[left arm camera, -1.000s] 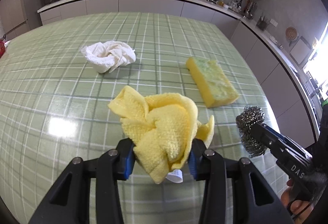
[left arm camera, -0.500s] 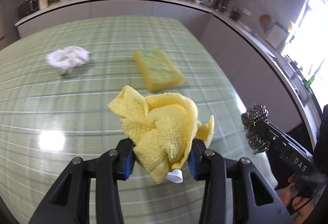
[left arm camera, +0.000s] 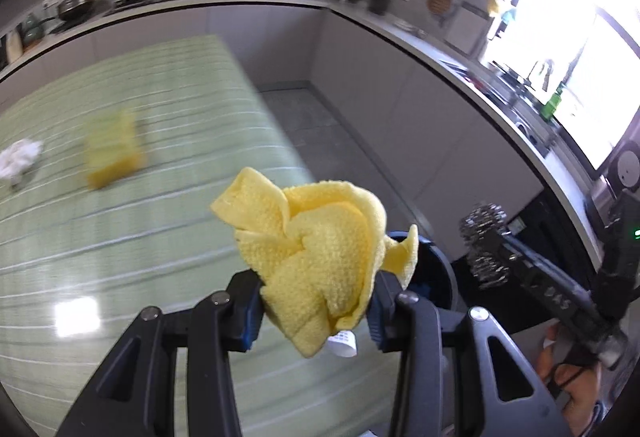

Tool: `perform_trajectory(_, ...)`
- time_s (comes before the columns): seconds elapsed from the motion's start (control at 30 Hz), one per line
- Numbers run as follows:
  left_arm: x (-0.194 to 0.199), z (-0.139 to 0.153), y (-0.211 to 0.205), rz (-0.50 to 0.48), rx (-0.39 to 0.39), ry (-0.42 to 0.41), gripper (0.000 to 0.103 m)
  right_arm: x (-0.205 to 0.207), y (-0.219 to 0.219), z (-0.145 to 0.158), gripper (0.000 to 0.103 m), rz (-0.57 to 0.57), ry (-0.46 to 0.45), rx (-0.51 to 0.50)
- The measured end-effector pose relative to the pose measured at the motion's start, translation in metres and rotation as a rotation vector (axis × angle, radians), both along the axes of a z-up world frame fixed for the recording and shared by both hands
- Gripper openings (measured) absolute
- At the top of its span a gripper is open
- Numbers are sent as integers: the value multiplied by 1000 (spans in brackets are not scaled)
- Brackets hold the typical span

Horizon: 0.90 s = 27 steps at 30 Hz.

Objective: Collect trash
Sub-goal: 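Carry the yellow cloth and steel wool over the black bin and release both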

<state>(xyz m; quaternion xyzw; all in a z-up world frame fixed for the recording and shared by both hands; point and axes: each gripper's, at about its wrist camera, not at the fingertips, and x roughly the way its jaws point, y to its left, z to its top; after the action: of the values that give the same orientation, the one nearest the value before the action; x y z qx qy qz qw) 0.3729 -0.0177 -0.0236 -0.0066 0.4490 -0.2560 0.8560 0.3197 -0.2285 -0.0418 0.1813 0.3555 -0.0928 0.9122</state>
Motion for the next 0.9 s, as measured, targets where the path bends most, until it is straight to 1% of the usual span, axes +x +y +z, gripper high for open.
perform_trajectory(0.03, 0, -1, -12, -3, -1, 5, 43, -2, -23, -7, 35, 1, 15, 0)
perform_trajectory(0.1, -5, -9, -53, -9, -3, 34, 43, -3, -52, -17, 35, 9, 47, -4)
perform_trajectory(0.17, -8, -17, -85, -13, 12, 46, 43, -3, -83, -32, 35, 23, 78, 10)
perform_trajectory(0.23, -13, -25, -114, -15, 28, 60, 43, -1, -106, -47, 35, 41, 115, 24)
perform_trajectory(0.27, -14, -35, -131, -11, 38, 73, 43, 0, -117, -56, 35, 54, 132, 27)
perform_trajectory(0.3, -16, -39, -138, -8, 47, 79, 43, 2, -123, -63, 35, 66, 146, 27)
perform_trajectory(0.37, -18, -60, -159, 13, 79, 108, 43, 5, -136, -80, 35, 95, 178, 42)
perform_trajectory(0.43, -18, -75, -168, 30, 101, 140, 44, 10, -145, -95, 35, 121, 203, 54)
perform_trajectory(0.5, -14, -96, -176, 57, 148, 168, 45, 18, -148, -109, 36, 148, 227, 63)
perform_trajectory(0.53, -14, -101, -178, 59, 152, 183, 48, 23, -151, -115, 38, 159, 234, 65)
perform_trajectory(0.57, -12, -111, -181, 71, 171, 207, 51, 27, -153, -120, 41, 175, 248, 72)
perform_trajectory(0.67, -9, -122, -187, 94, 208, 228, 60, 33, -159, -128, 45, 191, 255, 107)
perform_trajectory(0.7, -7, -122, -188, 106, 226, 232, 65, 36, -160, -128, 45, 189, 254, 109)
perform_trajectory(0.73, -6, -121, -190, 116, 233, 234, 66, 37, -162, -127, 45, 182, 250, 108)
perform_trajectory(0.8, -5, -113, -188, 131, 221, 218, 67, 39, -161, -121, 45, 181, 238, 114)
perform_trajectory(0.83, -5, -107, -187, 140, 225, 202, 70, 40, -160, -115, 45, 178, 231, 107)
perform_trajectory(0.9, -5, -92, -184, 139, 207, 183, 70, 38, -159, -102, 45, 173, 209, 101)
